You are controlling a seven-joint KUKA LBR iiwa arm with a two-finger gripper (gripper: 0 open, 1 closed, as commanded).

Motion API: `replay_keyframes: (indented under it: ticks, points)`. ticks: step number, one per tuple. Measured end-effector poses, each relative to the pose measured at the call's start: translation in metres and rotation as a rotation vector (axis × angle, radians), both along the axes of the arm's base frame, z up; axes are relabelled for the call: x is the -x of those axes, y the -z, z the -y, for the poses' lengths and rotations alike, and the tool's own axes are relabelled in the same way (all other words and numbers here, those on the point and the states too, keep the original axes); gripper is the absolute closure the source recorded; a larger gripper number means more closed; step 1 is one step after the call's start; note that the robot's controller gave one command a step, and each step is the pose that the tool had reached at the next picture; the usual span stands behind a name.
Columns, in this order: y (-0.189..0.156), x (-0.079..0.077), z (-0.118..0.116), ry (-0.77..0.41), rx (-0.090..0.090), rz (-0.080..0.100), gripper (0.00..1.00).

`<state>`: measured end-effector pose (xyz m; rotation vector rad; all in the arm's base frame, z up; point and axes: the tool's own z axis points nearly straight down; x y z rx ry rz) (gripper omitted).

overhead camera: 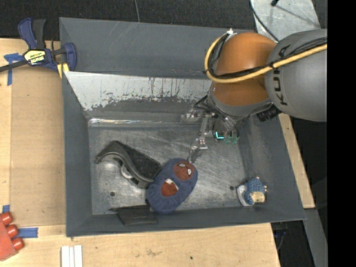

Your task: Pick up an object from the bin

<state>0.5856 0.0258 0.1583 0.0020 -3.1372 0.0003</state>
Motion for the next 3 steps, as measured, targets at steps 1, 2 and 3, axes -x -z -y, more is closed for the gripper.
replay_keyframes:
  ticks: [1,2,3]
  points:
    - [0.074,0.061,-0.011,-0.106,0.001,0.026,0.0]
    - [0.074,0.062,-0.012,-0.106,-0.001,0.024,1.0]
    - [-0.082,0.067,0.006,-0.106,0.001,0.016,1.0]
